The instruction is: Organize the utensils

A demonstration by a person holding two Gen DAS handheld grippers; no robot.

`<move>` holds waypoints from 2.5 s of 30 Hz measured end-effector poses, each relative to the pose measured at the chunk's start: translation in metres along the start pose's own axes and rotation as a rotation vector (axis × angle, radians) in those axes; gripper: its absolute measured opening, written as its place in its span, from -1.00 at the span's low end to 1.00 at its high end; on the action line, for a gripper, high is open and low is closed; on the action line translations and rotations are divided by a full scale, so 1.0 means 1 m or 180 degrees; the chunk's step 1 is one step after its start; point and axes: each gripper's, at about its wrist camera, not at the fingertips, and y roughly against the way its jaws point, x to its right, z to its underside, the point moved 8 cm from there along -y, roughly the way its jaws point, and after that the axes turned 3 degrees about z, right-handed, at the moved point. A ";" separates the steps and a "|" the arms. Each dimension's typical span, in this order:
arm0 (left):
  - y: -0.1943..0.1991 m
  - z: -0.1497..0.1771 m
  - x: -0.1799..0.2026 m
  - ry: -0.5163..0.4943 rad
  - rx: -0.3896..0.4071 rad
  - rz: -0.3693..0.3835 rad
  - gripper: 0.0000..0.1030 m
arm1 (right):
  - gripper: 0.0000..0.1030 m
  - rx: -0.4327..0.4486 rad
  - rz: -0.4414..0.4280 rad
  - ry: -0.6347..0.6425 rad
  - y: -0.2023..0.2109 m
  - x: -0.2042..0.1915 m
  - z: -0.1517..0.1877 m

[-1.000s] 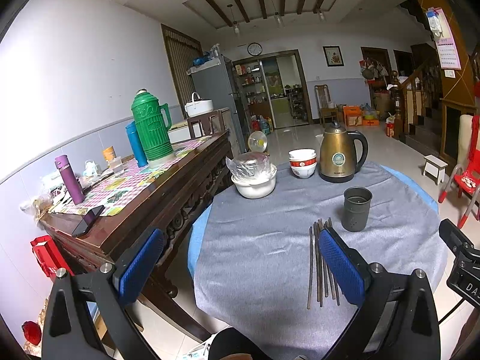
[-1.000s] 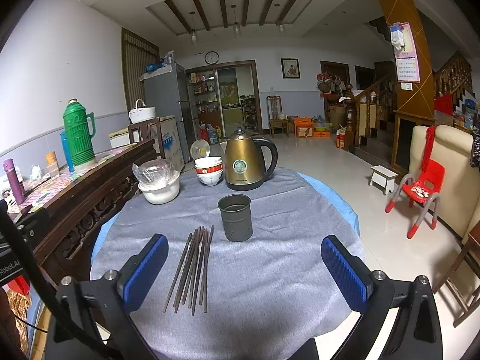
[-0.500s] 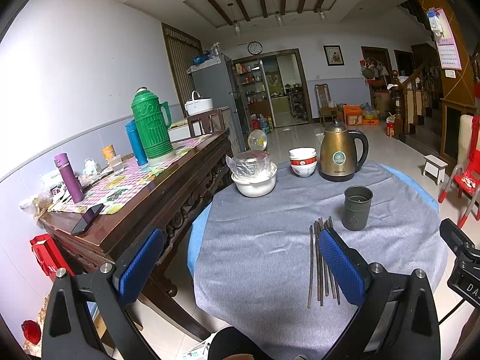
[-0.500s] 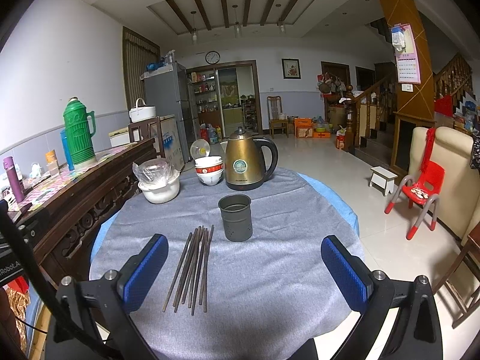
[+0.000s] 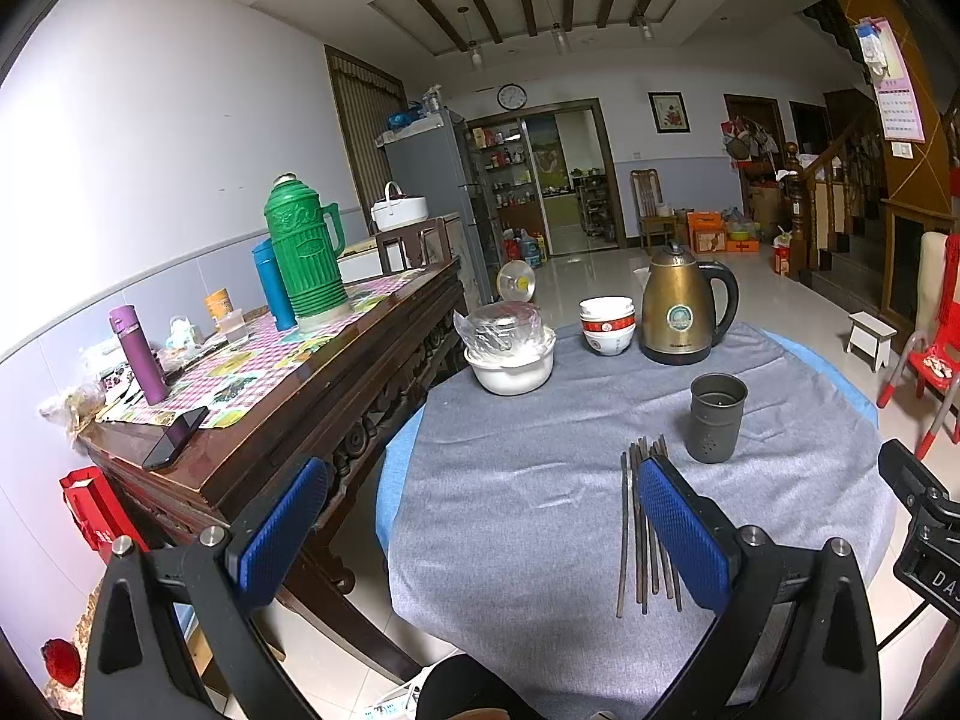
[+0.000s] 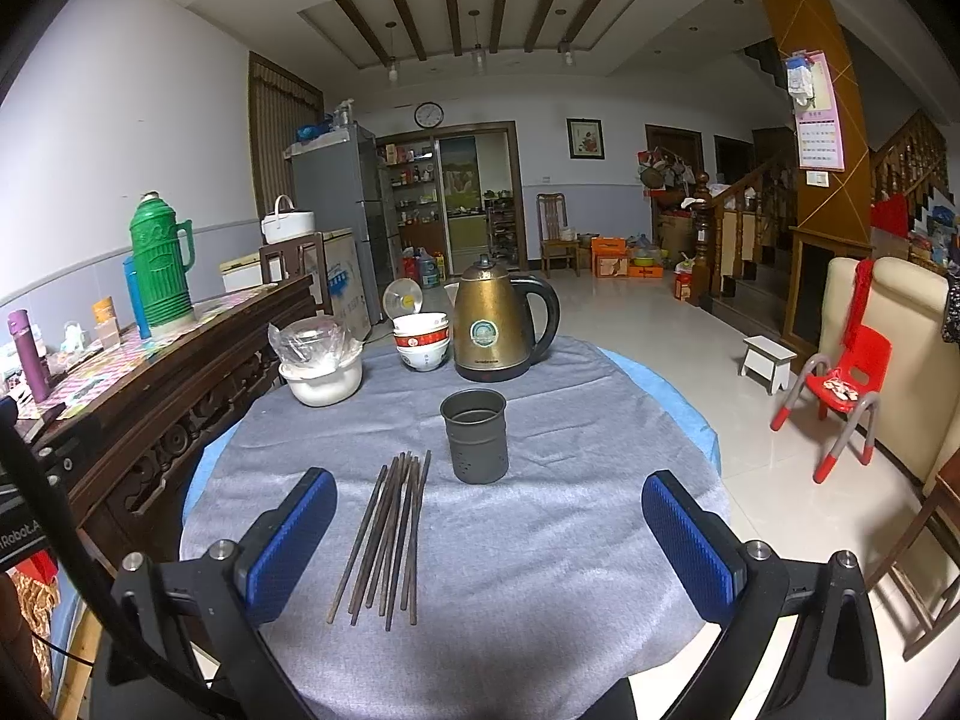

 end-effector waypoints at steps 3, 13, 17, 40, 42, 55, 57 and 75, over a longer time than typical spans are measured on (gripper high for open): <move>0.000 0.000 0.000 0.0000 0.0002 0.0001 0.99 | 1.00 0.0001 -0.0008 -0.0001 0.000 0.000 0.000; 0.000 -0.001 -0.003 0.0018 0.0013 -0.0008 0.99 | 1.00 0.0003 -0.0017 0.0009 0.001 -0.003 -0.001; 0.000 -0.002 -0.003 0.0021 0.0018 -0.0011 0.99 | 1.00 0.0002 -0.0012 0.0016 0.001 -0.005 -0.002; 0.000 -0.002 -0.004 0.0026 0.0018 -0.0011 0.99 | 1.00 -0.0009 -0.0020 0.0027 0.000 -0.008 -0.001; 0.000 -0.002 -0.004 0.0033 0.0017 -0.0011 0.99 | 1.00 -0.0011 -0.0024 0.0027 0.000 -0.009 -0.001; -0.002 -0.002 -0.007 0.0038 0.0013 -0.0013 0.99 | 1.00 -0.0012 -0.0021 0.0035 0.000 -0.009 0.000; -0.003 -0.001 -0.009 0.0039 0.0016 -0.0017 0.99 | 1.00 -0.0013 -0.0022 0.0032 -0.001 -0.009 0.000; -0.006 0.001 -0.012 0.0049 0.0011 -0.0013 0.99 | 1.00 -0.0032 -0.0029 0.0032 -0.001 -0.010 0.004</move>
